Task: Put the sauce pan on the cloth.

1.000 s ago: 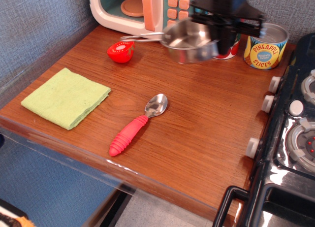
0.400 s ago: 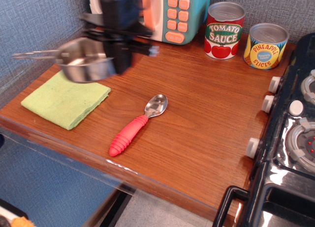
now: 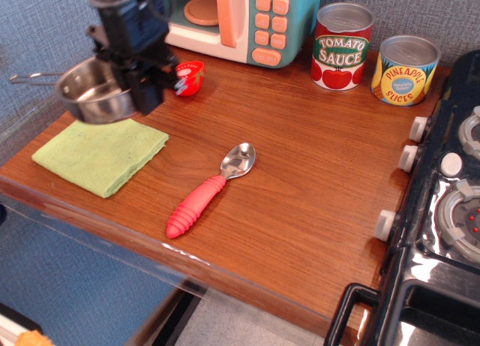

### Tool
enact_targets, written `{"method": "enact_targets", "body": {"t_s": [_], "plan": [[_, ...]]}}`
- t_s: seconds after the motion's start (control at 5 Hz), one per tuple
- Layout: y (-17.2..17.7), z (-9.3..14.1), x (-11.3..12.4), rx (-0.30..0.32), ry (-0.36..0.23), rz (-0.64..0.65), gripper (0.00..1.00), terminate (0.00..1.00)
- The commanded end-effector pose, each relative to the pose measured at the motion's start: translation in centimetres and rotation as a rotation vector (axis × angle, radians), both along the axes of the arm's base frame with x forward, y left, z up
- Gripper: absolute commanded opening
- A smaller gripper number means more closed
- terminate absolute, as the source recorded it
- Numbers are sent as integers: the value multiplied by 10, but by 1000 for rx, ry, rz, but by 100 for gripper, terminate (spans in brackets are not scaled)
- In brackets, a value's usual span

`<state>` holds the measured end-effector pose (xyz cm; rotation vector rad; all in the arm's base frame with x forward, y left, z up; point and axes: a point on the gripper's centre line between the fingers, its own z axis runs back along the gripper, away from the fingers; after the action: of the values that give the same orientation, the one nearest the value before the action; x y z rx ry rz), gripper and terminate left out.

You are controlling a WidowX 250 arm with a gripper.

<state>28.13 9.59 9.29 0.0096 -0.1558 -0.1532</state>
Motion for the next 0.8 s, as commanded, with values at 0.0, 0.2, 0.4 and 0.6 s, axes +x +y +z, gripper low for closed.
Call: {"method": "enact_targets", "body": {"t_s": [0.0, 0.2, 0.4, 0.6], "plan": [[20, -15, -6, 38, 10, 39, 0, 0], [18, -20, -10, 58, 52, 34, 0, 0], [23, -26, -11, 91, 100, 55, 0, 0], [30, -32, -7, 128, 131, 102, 0, 0]]}}
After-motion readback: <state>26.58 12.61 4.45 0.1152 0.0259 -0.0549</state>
